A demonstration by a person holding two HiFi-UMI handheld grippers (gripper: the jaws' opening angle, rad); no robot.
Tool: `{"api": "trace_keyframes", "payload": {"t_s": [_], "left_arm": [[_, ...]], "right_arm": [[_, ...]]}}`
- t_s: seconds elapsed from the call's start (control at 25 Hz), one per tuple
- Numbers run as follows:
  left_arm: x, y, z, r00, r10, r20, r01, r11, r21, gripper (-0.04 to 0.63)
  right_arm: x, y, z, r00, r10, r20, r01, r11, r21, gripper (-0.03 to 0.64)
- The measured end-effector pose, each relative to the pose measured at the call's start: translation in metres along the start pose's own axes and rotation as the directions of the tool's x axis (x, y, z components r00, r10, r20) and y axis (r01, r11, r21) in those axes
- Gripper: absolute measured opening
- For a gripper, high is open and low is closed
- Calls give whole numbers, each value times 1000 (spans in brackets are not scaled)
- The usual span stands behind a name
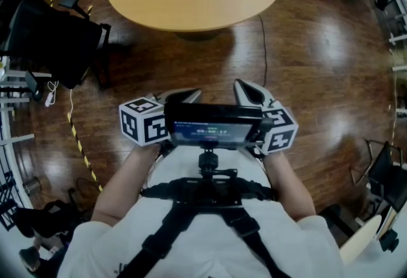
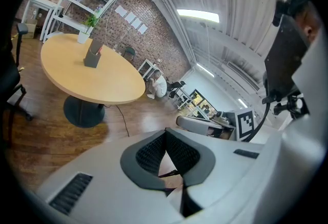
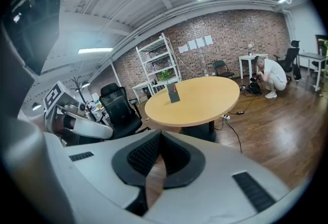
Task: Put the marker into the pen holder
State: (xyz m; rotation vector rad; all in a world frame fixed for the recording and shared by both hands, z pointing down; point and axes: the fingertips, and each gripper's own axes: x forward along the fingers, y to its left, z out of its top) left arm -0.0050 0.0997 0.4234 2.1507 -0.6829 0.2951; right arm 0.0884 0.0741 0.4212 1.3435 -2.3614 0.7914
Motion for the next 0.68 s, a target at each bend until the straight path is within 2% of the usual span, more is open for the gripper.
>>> {"api": "trace_keyframes", "payload": {"t_s": [0.68], "left_arm": [[1,-2,-2,1000,-4,-15,4,1000,3,-3]], "right_arm": [[0,1,-3,1000,6,-8,-6,1000,7,0]]}}
